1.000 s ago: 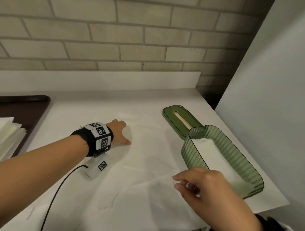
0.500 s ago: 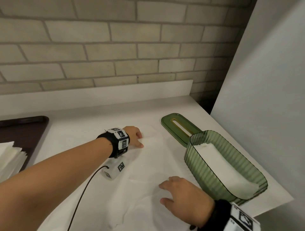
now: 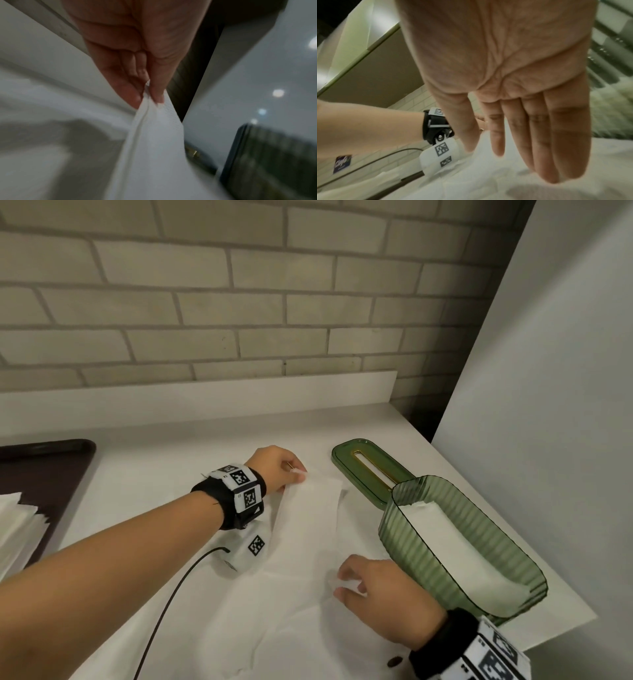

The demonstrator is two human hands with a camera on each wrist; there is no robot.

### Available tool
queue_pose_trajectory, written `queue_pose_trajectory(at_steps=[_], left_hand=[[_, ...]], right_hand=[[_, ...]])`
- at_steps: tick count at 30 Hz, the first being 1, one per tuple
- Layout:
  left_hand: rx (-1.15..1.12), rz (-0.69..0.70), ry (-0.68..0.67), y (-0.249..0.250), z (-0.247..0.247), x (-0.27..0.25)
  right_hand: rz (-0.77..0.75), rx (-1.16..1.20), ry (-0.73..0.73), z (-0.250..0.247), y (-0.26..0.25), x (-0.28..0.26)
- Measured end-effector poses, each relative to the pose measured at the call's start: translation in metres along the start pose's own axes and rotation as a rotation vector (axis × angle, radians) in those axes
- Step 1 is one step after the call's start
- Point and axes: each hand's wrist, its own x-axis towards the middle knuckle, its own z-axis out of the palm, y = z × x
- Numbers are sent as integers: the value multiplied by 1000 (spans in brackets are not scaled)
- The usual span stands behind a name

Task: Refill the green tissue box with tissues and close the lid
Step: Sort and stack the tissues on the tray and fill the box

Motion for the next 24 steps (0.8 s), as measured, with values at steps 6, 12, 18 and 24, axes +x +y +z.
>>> queue_pose_trajectory(at_steps=[6, 12, 18, 24], left_hand=[[-415, 25, 38, 25, -22, -30], [-741, 14, -1, 49, -23, -56], [-782, 9, -36, 69, -2, -62], [-254, 27, -170, 56, 4, -66]], right_hand=[[116, 573, 193, -5, 0, 1], [-22, 931, 222, -17, -1, -13], [-84, 900, 477, -44, 11, -41], [16, 513, 683, -93, 51, -71]])
